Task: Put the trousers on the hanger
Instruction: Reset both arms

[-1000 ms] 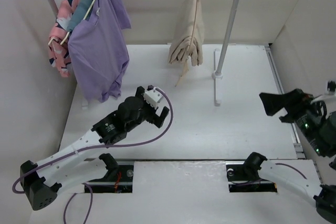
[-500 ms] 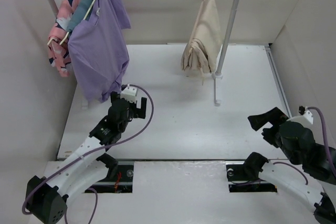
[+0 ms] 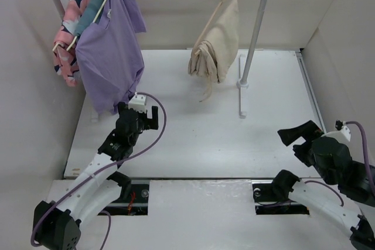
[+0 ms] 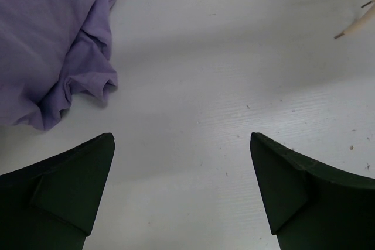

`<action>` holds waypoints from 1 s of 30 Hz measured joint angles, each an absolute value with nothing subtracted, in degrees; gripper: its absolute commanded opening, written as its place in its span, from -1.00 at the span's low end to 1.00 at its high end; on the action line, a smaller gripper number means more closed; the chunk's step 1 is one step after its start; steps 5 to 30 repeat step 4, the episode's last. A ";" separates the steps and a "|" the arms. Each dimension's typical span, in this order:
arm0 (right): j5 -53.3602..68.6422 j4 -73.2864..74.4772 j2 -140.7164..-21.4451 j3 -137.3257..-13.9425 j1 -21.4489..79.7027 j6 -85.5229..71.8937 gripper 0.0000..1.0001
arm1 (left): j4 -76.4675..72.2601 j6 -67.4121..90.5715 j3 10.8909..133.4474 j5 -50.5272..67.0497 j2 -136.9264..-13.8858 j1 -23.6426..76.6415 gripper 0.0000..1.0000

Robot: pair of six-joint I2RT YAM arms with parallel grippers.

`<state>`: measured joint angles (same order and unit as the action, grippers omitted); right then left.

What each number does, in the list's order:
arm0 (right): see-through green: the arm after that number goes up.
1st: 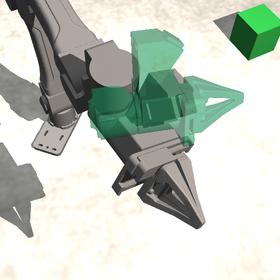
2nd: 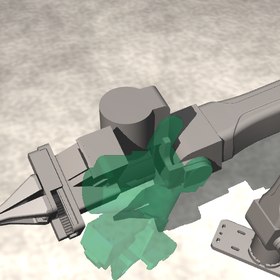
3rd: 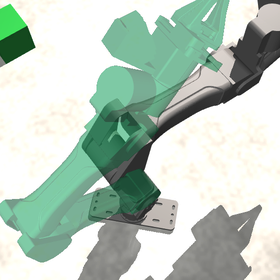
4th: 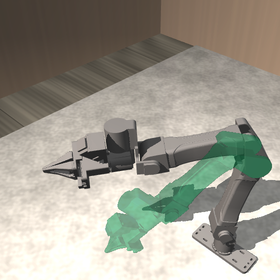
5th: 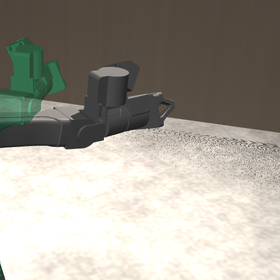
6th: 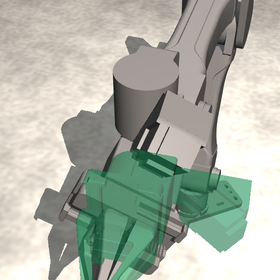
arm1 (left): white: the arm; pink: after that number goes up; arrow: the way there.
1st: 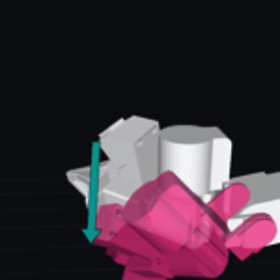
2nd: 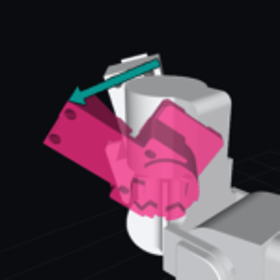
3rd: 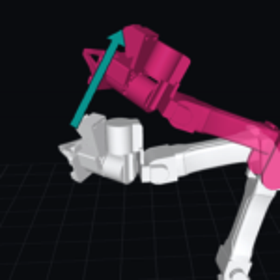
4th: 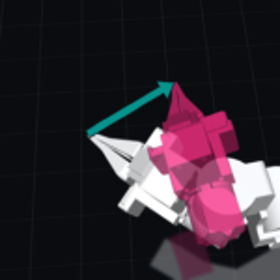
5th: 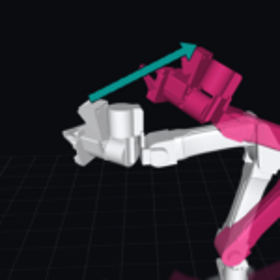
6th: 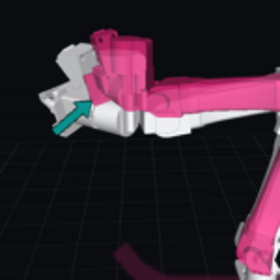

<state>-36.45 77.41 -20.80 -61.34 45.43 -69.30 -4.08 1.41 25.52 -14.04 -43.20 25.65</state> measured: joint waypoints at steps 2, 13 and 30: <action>-36.47 77.45 -21.43 -61.34 45.43 -69.41 0.98 | -4.05 1.41 25.52 -13.69 -42.68 24.88 1.00; -36.47 77.52 -21.98 -61.34 45.43 -69.54 0.98 | -4.08 1.34 25.50 -13.50 -41.60 24.23 1.00; -36.47 77.52 -21.98 -61.34 45.43 -69.54 0.98 | -4.08 1.34 25.50 -13.50 -41.60 24.23 1.00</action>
